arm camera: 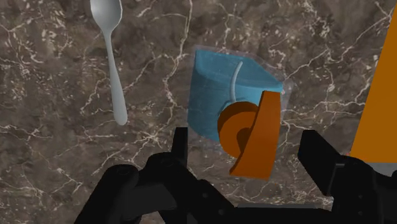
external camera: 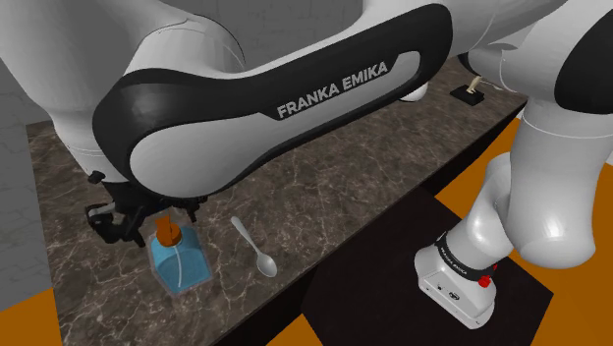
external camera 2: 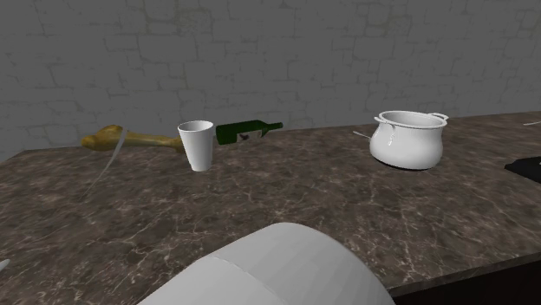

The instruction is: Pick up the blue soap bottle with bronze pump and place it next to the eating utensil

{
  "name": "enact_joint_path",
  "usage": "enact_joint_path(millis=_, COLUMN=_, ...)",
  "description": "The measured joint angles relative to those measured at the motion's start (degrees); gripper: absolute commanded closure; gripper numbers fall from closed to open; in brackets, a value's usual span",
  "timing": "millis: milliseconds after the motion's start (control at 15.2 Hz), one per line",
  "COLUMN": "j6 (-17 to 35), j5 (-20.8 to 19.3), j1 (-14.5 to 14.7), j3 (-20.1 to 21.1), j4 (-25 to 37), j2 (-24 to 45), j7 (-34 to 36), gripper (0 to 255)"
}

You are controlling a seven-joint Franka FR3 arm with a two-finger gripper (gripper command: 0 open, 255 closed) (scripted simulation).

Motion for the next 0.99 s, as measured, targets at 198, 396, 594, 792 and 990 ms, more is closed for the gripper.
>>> enact_joint_path(millis=198, j6=0.00, j5=0.00, j1=0.00, j3=0.00, j4=0.00, j2=0.00, j7=0.00, gripper=0)
enact_joint_path(millis=396, j6=-2.39, j5=0.11, j1=0.21, j3=0.07, j4=2.55, j2=0.07, j7=-0.22, gripper=0)
enact_joint_path(millis=594, j6=-5.86, j5=0.57, j1=0.29, j3=0.31, j4=5.23, j2=-0.82, j7=-0.55, gripper=0)
enact_joint_path(millis=792, j6=-6.61, j5=0.75, j1=0.26, j3=0.40, j4=5.59, j2=-1.20, j7=-0.62, gripper=0)
enact_joint_path(millis=990, j6=-6.67, j5=0.76, j1=0.28, j3=0.41, j4=5.61, j2=-1.22, j7=-0.60, gripper=0)
